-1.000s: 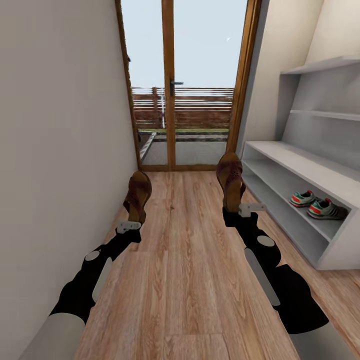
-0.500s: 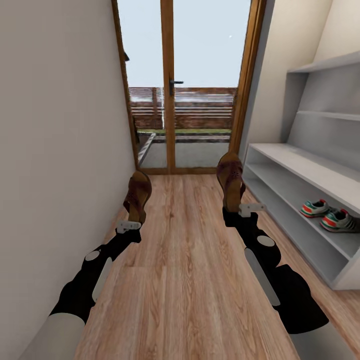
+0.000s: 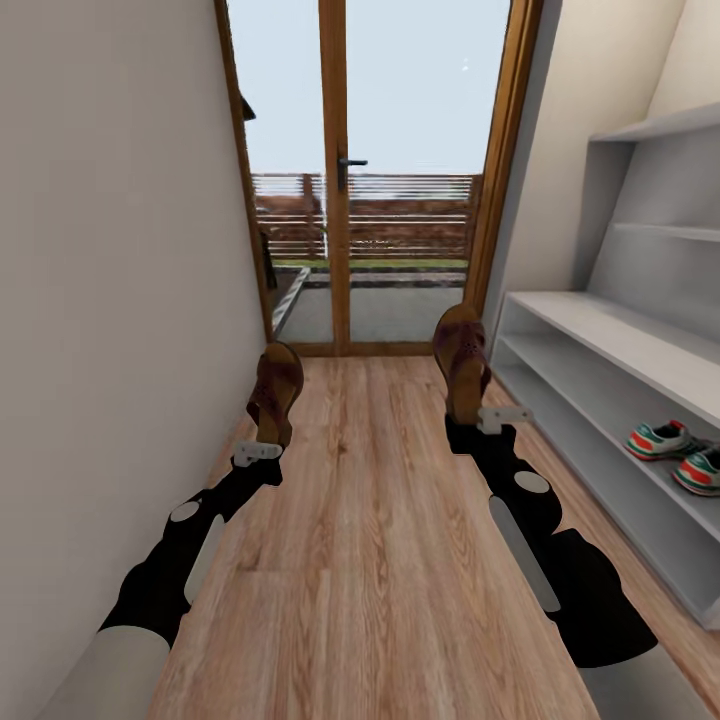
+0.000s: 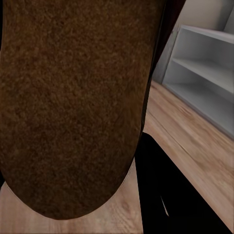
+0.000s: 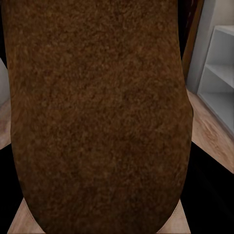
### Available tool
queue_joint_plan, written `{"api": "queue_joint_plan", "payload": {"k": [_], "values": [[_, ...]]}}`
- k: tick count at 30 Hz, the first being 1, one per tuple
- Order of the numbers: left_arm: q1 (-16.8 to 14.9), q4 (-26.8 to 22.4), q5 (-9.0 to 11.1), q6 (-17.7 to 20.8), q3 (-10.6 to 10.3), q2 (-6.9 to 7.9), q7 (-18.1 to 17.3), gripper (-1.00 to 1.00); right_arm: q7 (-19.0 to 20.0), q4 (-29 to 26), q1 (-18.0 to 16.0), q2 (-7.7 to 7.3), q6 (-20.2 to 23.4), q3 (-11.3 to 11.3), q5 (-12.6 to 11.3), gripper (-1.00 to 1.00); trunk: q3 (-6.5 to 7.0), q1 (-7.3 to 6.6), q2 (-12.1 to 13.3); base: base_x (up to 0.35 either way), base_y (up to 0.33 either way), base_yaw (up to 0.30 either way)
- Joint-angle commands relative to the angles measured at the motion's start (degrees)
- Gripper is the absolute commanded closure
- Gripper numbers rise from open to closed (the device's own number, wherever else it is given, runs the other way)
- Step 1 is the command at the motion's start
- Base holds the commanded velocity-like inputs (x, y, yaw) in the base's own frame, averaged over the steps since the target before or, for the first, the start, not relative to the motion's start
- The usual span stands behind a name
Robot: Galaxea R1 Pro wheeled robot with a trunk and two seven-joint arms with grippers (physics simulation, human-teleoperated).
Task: Pick up the two gym shoes and the two sandals from the corridor floor and place them onto the hallstand (shoe rack) in the corridor, making sure they are on the rack and not on the floor. Arrange them so the two gym shoes are next to each other and the two sandals are next to each other.
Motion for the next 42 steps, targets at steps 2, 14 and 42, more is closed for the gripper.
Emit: {"api": "queue_joint_plan", "payload": {"k": [2,14,42], "values": [[-0.03,-0.06,0.42,0.45,0.12,-0.02,-0.43,1.00,-0.60,-0.08,-0.06,-0.06,0.15,0.17,-0.52,1.00,-0.06,0.02,-0.02,0.348,0.000,0.000],[-0.03,-0.06,0.42,0.50,0.12,-0.02,-0.43,1.00,-0.60,-0.08,-0.06,-0.06,0.15,0.17,-0.52,1.00,-0.06,0.02,-0.02,0.348,0.000,-0.062],[-0.03,-0.06,0.42,0.50,0.12,-0.02,-0.43,1.00,-0.60,-0.08,-0.06,-0.06,0.17,0.17,-0.52,1.00,-0.06,0.02,-0.02,0.348,0.002,-0.281]]}}
